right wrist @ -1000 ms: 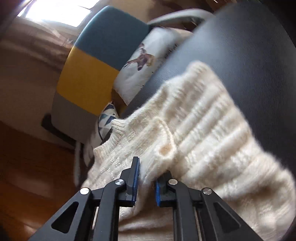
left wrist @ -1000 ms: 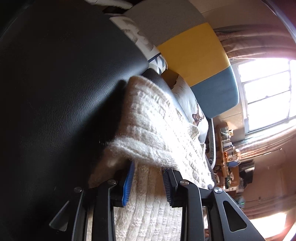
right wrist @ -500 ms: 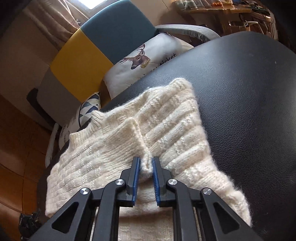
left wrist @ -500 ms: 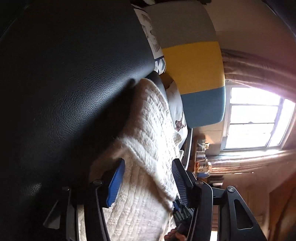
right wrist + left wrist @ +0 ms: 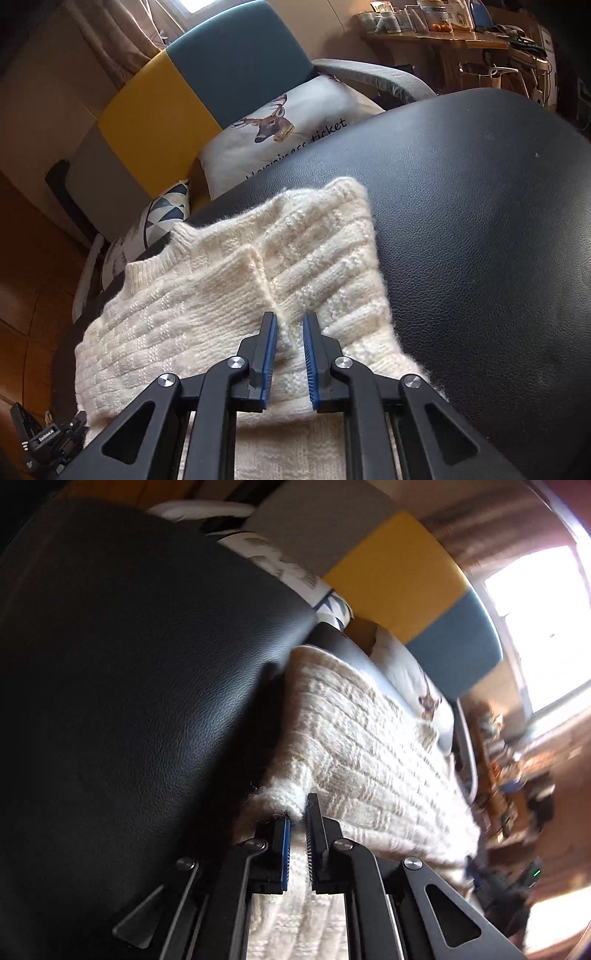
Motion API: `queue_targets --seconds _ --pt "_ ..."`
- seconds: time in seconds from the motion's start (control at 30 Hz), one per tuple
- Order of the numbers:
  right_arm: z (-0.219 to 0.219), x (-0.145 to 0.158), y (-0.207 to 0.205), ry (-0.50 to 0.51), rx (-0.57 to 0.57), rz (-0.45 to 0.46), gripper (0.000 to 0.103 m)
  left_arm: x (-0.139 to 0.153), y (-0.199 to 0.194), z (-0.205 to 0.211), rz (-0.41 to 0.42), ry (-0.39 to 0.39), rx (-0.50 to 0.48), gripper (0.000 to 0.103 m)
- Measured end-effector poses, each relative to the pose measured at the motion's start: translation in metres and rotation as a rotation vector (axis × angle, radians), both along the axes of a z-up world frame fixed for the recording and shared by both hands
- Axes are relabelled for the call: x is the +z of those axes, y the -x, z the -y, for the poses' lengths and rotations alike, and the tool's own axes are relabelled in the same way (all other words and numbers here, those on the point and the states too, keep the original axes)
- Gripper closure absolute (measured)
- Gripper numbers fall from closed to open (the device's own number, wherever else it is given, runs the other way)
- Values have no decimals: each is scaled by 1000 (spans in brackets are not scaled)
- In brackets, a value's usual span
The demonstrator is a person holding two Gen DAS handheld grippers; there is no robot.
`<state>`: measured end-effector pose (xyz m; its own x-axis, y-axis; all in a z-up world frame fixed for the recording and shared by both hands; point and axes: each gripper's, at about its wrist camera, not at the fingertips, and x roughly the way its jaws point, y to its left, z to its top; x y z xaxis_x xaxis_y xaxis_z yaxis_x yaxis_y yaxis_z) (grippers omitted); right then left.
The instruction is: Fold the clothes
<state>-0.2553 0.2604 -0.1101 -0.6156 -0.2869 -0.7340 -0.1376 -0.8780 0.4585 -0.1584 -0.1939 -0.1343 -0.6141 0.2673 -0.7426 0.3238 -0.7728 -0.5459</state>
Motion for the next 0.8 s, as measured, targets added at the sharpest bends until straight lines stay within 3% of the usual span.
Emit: queue_targets --seconds 0.07,0.13,0.27,0.4,0.5,0.6,0.8 --pt "-7 7 -6 10 0 -33 91 3 -2 -1 1 -19 -42 87" --pt "-12 8 -9 -37 7 -18 91 4 -6 4 2 -66 -85 73" --pt "-25 8 -14 -85 -8 -1 86 20 -14 7 -3 -100 -158 68" --pt "-19 19 -8 99 118 -52 75 39 -19 0 -46 -18 -159 59" --pt "-14 14 8 197 119 5 74 38 -14 -4 -46 -12 -168 56" --pt "-22 -6 17 276 43 103 74 36 -10 -9 -47 -6 -177 55" --pt "-19 -33 26 451 86 146 70 31 -3 -17 -38 -1 -194 52"
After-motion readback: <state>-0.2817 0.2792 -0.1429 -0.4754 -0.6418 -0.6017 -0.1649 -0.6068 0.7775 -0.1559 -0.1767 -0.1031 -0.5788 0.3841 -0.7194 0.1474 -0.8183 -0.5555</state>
